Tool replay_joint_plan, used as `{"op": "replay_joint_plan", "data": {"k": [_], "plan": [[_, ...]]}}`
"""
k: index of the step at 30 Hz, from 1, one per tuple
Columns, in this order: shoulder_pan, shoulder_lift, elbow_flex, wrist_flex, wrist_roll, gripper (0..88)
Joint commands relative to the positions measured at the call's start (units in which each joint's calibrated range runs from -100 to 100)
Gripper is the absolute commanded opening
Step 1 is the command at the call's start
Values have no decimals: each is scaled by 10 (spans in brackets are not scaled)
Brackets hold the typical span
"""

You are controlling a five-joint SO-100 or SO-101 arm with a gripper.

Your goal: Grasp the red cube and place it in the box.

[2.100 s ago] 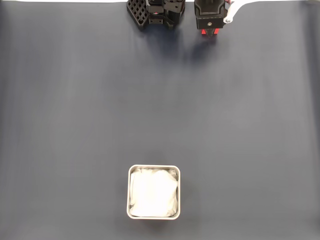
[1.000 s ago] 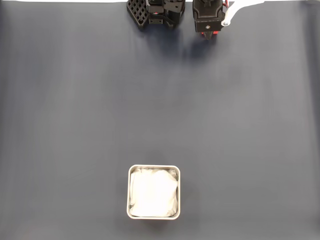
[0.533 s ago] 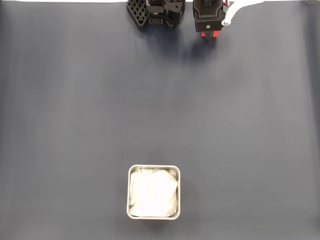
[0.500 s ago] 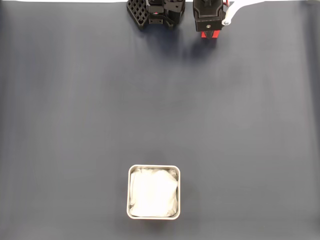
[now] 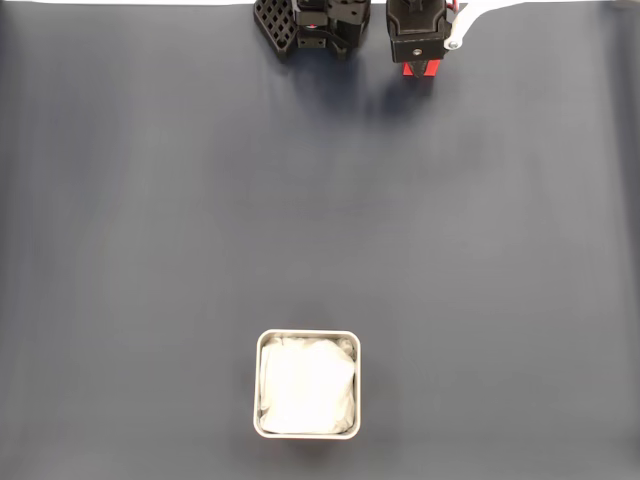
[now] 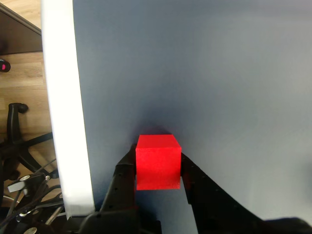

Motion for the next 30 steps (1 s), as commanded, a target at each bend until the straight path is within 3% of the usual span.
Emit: {"op": "replay_joint_plan", "data": {"k": [1, 30], "plan": [[0, -2, -9, -8, -1, 83], [47, 94, -235, 60, -19, 57]]}}
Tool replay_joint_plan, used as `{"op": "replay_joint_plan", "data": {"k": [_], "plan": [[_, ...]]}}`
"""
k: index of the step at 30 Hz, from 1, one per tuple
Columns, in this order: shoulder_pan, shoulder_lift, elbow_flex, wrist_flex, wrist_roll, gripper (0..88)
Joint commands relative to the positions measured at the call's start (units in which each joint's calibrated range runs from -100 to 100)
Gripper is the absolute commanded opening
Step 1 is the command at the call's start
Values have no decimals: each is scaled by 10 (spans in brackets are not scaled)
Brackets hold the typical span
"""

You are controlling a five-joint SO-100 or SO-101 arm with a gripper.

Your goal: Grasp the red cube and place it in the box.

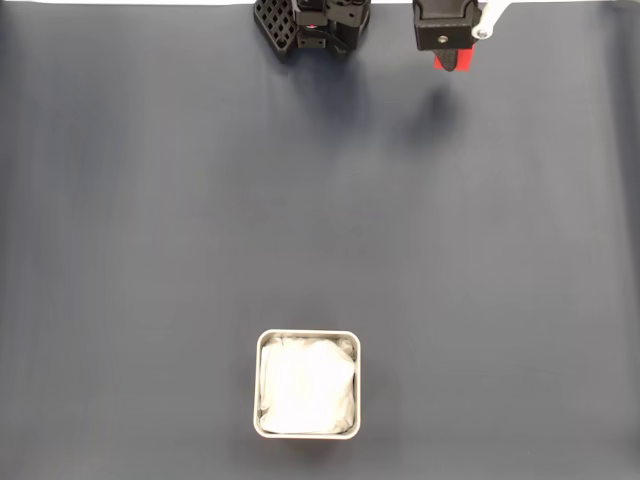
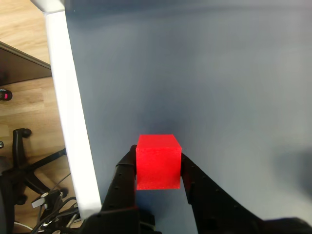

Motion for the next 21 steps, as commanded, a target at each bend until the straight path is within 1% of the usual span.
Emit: {"op": "replay_joint_plan", "data": {"k": [1, 7, 13, 21], "plan": [[21, 13, -49, 13, -2, 57], [60, 43, -114, 38, -3, 57], [109, 70, -164, 40, 2, 57], [160, 127, -246, 42, -8, 57]]}}
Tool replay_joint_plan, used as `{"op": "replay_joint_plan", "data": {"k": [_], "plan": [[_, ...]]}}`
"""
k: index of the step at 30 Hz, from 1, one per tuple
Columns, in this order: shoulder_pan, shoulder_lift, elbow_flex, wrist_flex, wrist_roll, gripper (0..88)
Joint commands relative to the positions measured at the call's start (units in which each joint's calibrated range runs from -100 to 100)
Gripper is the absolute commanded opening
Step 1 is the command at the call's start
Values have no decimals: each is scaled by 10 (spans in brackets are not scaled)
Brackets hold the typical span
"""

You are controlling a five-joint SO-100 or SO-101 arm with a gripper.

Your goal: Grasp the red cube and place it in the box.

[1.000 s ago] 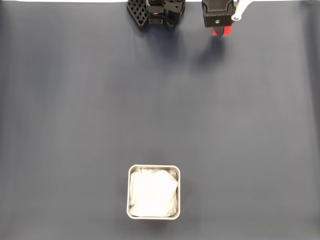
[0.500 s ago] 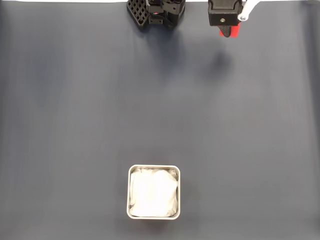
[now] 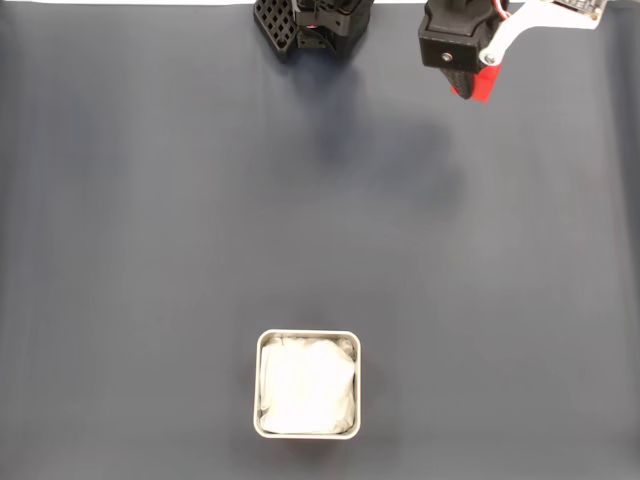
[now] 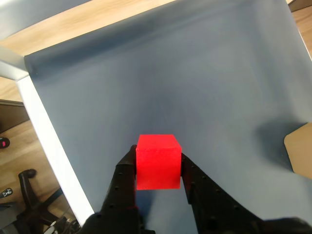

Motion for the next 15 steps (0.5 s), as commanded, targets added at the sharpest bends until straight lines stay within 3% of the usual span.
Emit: {"op": "replay_joint_plan", "data": {"k": [1, 15], "plan": [[31, 21, -57, 5, -6, 57], [152, 107, -165, 10, -6, 53]]}}
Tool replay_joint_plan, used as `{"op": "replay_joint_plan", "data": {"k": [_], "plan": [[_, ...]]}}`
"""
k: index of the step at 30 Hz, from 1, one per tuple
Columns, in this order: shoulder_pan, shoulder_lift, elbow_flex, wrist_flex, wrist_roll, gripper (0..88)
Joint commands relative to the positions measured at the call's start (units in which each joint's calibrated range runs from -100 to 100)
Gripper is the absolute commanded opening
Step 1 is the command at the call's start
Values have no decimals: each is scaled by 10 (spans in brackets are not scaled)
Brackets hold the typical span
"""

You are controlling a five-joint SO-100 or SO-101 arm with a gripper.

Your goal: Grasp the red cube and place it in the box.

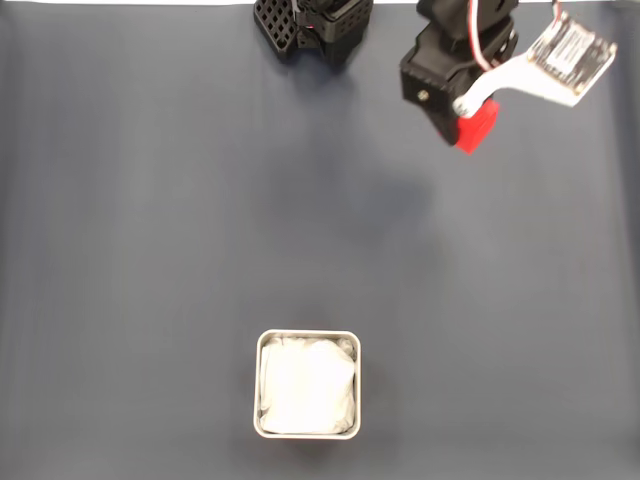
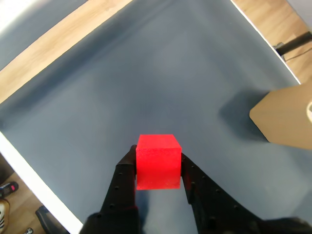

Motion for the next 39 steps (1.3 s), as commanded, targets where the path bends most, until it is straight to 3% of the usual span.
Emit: {"op": "replay_joint_plan", "data": {"k": [1, 39], "plan": [[30, 11, -44, 3, 0, 53], [235, 296, -397, -8, -28, 45]]}}
